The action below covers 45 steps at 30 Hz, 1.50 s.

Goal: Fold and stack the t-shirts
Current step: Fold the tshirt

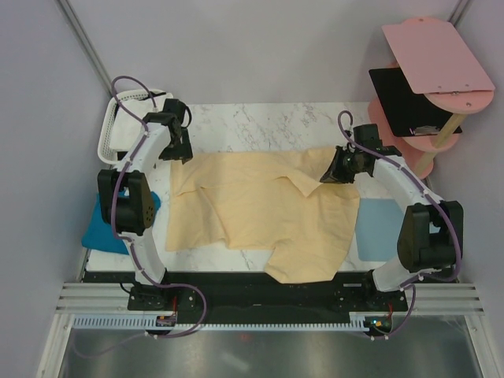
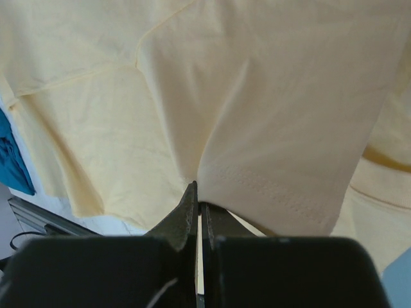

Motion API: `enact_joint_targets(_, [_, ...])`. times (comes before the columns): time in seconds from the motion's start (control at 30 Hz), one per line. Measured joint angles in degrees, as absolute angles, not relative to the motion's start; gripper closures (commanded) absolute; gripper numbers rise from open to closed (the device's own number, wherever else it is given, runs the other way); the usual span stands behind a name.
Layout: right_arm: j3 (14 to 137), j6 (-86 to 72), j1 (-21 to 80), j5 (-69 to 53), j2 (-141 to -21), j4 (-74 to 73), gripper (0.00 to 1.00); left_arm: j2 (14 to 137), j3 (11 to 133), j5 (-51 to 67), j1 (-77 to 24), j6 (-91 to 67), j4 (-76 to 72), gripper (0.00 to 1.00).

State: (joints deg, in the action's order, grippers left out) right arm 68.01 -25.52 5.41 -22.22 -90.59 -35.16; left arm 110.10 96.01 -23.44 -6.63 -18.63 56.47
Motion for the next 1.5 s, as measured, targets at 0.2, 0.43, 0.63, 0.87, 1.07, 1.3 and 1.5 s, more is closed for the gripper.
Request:
enact_joint_targets(0.2, [60.80, -25.45, 5.41, -22.90, -86.65, -34.74, 0.59, 111.26, 98.56, -23.57, -7.81, -18.63, 56.40, 0.00])
enact_joint_targets(0.43, [53.25, -24.12, 5.41, -20.88, -82.46, -36.71, 0.02, 113.91, 98.65, -23.64, -9.78, -18.63, 56.60, 0.00])
enact_joint_targets(0.63, [57.69, -21.96, 5.41, -14.35, -76.18, -35.86, 0.99, 115.24, 100.62, -23.97, -10.83, -19.14, 56.86, 0.98])
enact_joint_targets(0.87, [69.78, -20.01, 7.11, -7.73, -91.05, -28.58, 1.00, 119.68, 104.25, -24.80, -11.92, -19.44, 56.84, 0.98])
enact_joint_targets(1.07, [78.59, -19.70, 11.05, -3.64, -111.22, -28.18, 1.00, 123.42, 104.97, -25.80, -12.08, -19.42, 57.12, 0.98])
enact_joint_targets(1.3, [88.88, -19.90, 11.88, 2.28, -119.81, -32.69, 1.00, 128.31, 109.23, -26.96, -12.08, -19.42, 59.07, 0.98])
enact_joint_targets(1.5, [98.00, -20.10, 11.79, 6.76, -125.75, -37.87, 1.00, 133.36, 115.07, -28.03, -12.08, -19.40, 61.89, 0.98])
